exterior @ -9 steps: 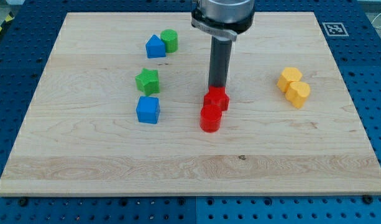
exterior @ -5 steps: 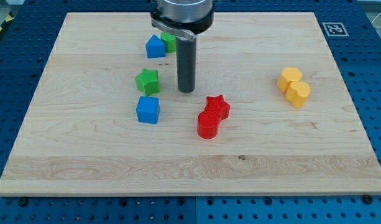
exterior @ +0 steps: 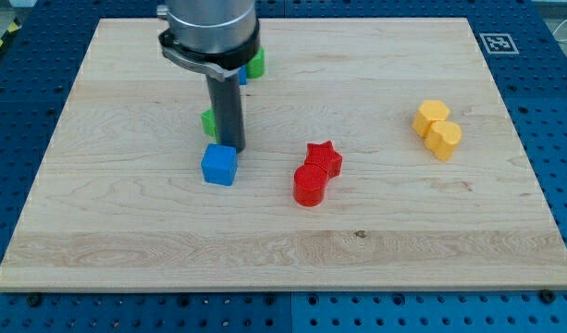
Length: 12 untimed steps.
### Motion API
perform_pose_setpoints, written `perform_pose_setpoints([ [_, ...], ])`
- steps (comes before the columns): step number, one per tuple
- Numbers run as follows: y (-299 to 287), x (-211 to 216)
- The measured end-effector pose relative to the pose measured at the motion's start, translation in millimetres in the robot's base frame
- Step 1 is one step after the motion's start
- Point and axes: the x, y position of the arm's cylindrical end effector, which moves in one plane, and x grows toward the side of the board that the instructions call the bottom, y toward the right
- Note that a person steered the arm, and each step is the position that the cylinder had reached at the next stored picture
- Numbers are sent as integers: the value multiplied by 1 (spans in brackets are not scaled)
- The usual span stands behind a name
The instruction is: Push the green star slightly up and left a bit
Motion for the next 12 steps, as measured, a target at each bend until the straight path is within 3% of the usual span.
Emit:
perform_pose_setpoints([
  [2,-33,-31],
  [5,29,-24],
  [7,37,-81],
  [12,-23,-42],
])
